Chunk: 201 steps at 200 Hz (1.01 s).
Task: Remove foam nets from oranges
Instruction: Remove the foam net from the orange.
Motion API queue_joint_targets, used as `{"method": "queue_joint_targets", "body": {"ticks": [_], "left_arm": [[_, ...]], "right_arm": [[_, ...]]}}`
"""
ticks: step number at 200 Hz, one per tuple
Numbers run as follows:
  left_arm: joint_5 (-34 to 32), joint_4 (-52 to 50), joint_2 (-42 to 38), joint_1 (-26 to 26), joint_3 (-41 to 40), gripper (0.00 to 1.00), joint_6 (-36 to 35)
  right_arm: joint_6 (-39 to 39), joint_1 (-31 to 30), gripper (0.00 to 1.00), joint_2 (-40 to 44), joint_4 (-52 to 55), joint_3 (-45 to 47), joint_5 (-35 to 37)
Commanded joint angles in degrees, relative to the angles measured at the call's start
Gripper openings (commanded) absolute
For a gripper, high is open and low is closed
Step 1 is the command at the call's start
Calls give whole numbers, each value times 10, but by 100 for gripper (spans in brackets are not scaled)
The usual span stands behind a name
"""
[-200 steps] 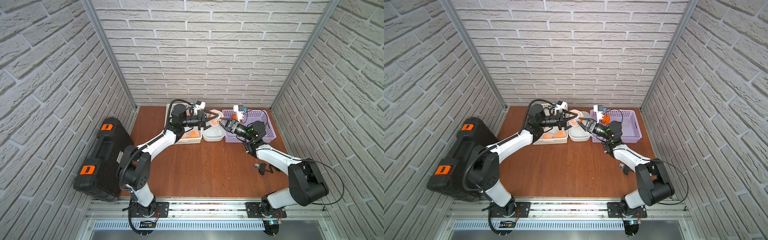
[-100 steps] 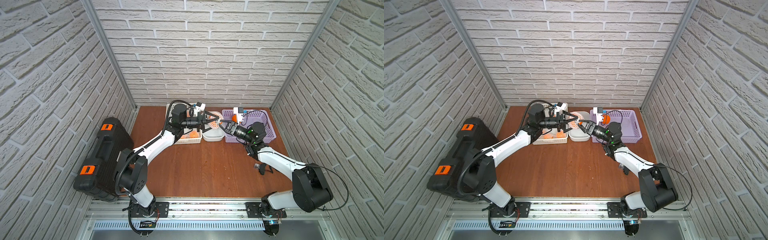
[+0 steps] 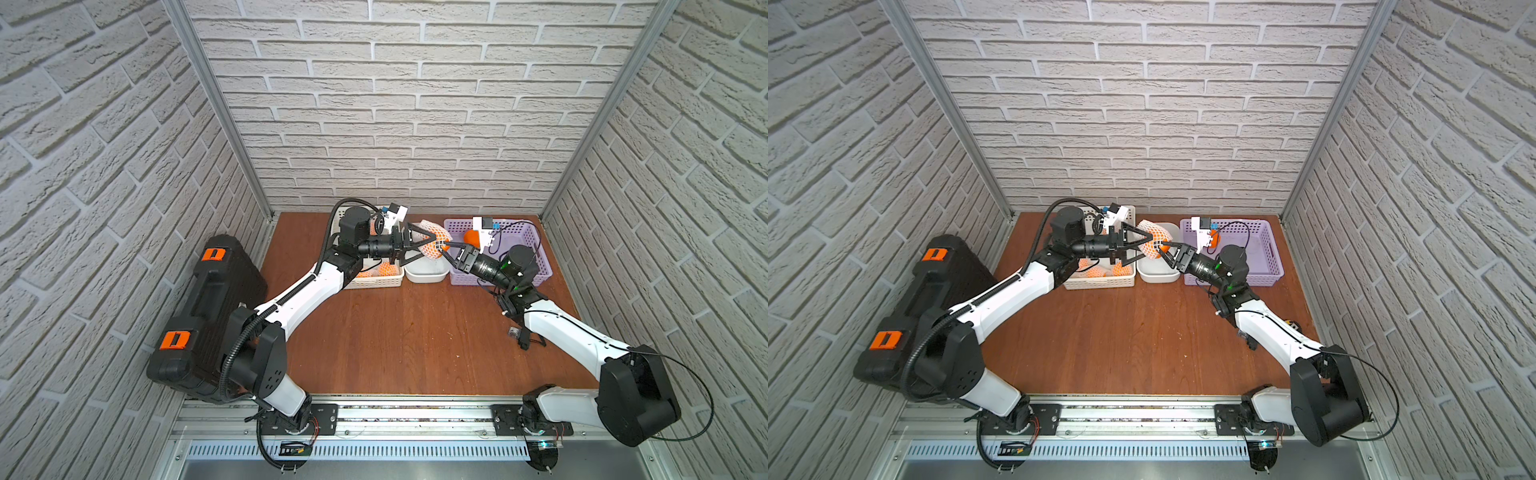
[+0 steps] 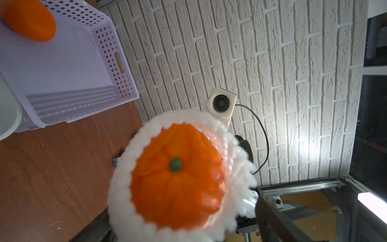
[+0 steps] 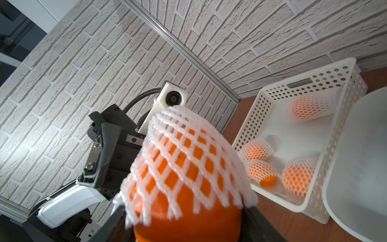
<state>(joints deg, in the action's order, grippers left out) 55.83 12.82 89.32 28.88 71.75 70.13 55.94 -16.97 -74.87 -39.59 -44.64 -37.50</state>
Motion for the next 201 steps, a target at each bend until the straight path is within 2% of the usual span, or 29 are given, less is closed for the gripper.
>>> {"method": "queue_joint_targets", "body": {"ticks": [1, 39, 87, 115, 152, 162, 183, 201], "left_arm": [[-27, -69, -27, -4, 26, 97, -77], [-38, -71, -27, -2, 26, 92, -81], [-54, -108, -31, 2, 37, 80, -111], [-65, -128, -31, 4, 41, 65, -127], [-77, -132, -33, 5, 43, 32, -134], [-82, -137, -34, 5, 46, 29, -140], [-91, -148, -36, 5, 51, 28, -148], [-101, -153, -37, 5, 52, 21, -153]], "right_arm": [[-21, 0, 44, 13, 21, 4, 8], [-29, -4, 44, 9, 41, -6, -3], [-47, -18, 44, 4, 69, -19, -7], [-53, -25, 43, 2, 79, -24, -8], [-63, -31, 43, 7, 92, -26, -7], [-67, -31, 43, 10, 101, -26, -6], [-76, -32, 43, 20, 118, -27, -3], [-83, -31, 43, 28, 132, -30, -1]]}}
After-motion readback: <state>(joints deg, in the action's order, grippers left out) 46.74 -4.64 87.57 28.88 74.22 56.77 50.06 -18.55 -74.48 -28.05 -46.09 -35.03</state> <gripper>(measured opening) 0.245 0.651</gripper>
